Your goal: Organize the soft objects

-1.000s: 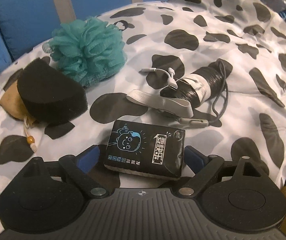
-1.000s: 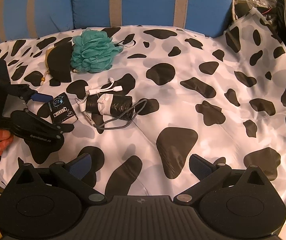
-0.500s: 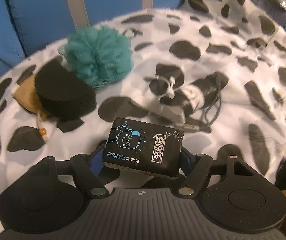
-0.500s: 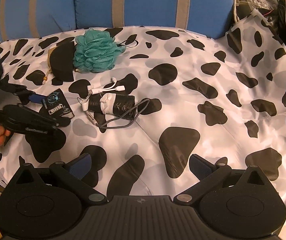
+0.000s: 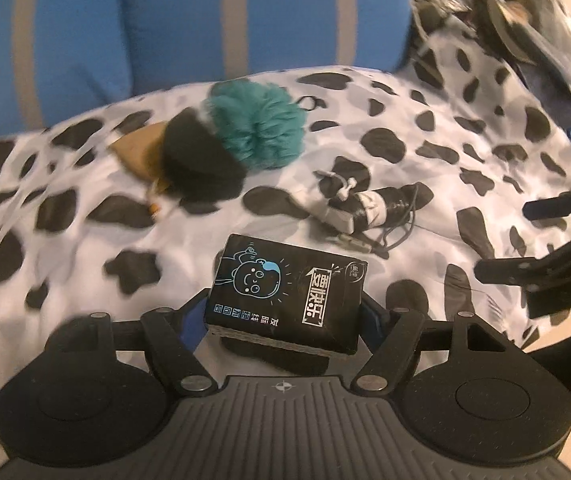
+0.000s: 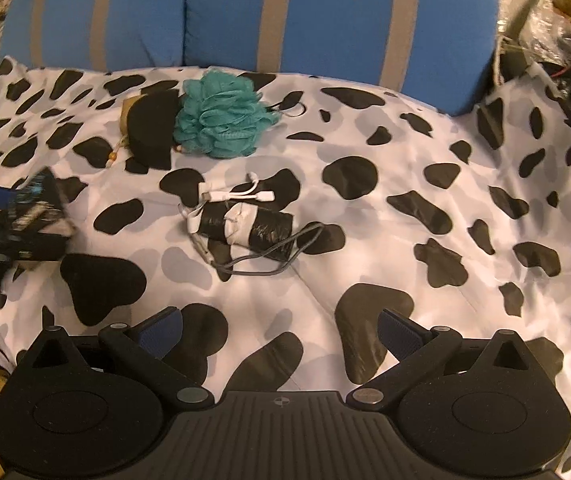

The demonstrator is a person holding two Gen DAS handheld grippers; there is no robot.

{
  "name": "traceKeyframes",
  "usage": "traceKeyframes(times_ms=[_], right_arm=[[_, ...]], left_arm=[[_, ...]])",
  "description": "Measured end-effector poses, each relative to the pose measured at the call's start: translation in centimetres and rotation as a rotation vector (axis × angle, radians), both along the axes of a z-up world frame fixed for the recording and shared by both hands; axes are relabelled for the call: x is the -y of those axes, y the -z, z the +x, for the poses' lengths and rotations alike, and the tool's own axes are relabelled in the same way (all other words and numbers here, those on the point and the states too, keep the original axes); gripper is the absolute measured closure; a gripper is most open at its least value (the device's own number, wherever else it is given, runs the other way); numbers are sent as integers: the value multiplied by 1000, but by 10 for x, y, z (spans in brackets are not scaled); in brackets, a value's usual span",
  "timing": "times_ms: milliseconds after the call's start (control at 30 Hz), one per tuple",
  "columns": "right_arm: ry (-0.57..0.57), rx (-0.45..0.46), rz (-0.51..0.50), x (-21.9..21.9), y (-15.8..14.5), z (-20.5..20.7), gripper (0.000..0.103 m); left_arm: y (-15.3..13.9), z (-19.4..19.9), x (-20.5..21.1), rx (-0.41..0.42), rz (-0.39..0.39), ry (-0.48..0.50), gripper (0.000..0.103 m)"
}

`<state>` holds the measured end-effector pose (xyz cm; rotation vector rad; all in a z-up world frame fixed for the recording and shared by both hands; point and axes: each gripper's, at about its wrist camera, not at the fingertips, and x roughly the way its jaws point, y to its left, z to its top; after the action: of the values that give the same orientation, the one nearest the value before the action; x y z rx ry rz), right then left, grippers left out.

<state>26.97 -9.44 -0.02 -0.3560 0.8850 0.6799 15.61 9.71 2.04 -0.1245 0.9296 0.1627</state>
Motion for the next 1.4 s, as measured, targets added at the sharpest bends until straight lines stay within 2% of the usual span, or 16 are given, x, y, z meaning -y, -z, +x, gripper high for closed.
traceKeyframes(times_ms=[133, 400, 467, 600, 633, 833, 1200, 1400], right_arm=[[-50, 25, -12, -9, 5, 1, 0], [-214, 35, -30, -35, 19, 2, 1], [-253, 35, -35, -41, 24, 2, 11], [-312, 25, -57, -56, 33, 2, 18], [-327, 29, -61, -59, 34, 2, 24], [-378, 28, -111, -79, 46, 11, 45], [-445, 18, -128, -108, 60, 29, 65], [-414, -29, -132, -116, 69, 41, 73]], left_arm=[[-7, -17, -2, 18, -22, -31, 31], [-9, -21, -8, 20, -25, -46, 31], [-9, -21, -9, 19, -31, -46, 31], [-8, -20, -13, 16, -1, -52, 31], [-8, -20, -14, 13, 6, -57, 31], [-7, -20, -20, 2, -22, -59, 31], [-7, -17, -21, -6, -35, -40, 31], [-6, -15, -21, -13, -35, -35, 31]])
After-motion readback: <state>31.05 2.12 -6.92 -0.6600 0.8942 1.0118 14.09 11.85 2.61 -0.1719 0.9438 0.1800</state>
